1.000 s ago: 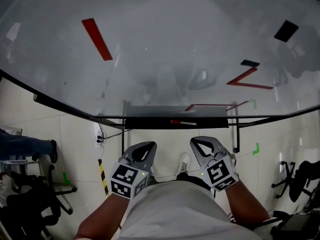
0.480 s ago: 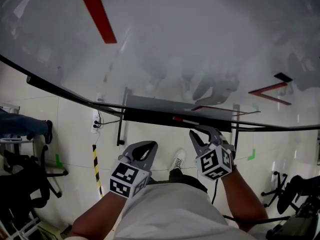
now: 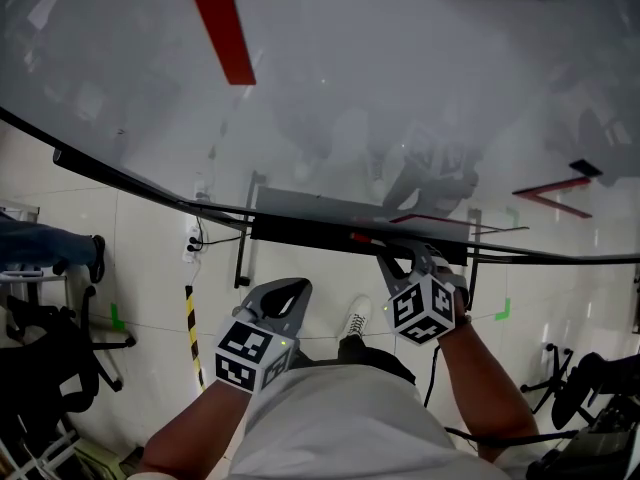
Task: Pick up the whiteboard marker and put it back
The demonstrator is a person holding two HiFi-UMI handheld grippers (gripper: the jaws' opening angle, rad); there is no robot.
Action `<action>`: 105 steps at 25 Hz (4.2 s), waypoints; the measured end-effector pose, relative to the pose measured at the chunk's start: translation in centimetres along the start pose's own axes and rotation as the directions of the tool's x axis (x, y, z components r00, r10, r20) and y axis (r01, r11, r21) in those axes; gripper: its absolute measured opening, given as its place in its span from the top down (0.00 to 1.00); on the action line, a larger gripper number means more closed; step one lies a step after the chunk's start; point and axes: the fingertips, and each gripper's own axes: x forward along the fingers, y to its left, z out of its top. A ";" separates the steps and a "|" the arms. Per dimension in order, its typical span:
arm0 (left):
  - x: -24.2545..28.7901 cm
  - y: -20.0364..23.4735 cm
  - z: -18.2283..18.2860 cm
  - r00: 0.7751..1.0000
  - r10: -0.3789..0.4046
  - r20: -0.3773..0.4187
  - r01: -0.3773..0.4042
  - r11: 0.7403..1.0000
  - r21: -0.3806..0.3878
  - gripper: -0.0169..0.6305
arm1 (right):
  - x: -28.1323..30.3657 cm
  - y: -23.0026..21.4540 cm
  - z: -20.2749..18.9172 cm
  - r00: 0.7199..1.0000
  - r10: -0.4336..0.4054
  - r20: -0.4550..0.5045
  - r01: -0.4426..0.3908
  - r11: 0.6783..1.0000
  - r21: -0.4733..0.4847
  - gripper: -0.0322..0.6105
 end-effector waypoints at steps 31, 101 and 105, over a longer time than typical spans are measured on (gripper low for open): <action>-0.9 1.0 -0.1 0.999 0.033 0.014 -0.032 0.999 -0.023 0.95 | 2.2 -0.1 -0.1 0.998 0.016 -0.068 -0.022 0.997 -0.080 0.87; -2.0 -9.2 5.4 0.986 -0.130 0.105 0.107 0.974 0.201 0.95 | -19.8 0.7 1.0 0.804 -0.257 0.537 -0.269 0.649 0.712 0.89; -2.0 -9.1 5.1 0.986 -0.132 0.100 0.109 0.972 0.210 0.95 | -19.5 0.7 1.1 0.809 -0.251 0.531 -0.259 0.659 0.706 0.89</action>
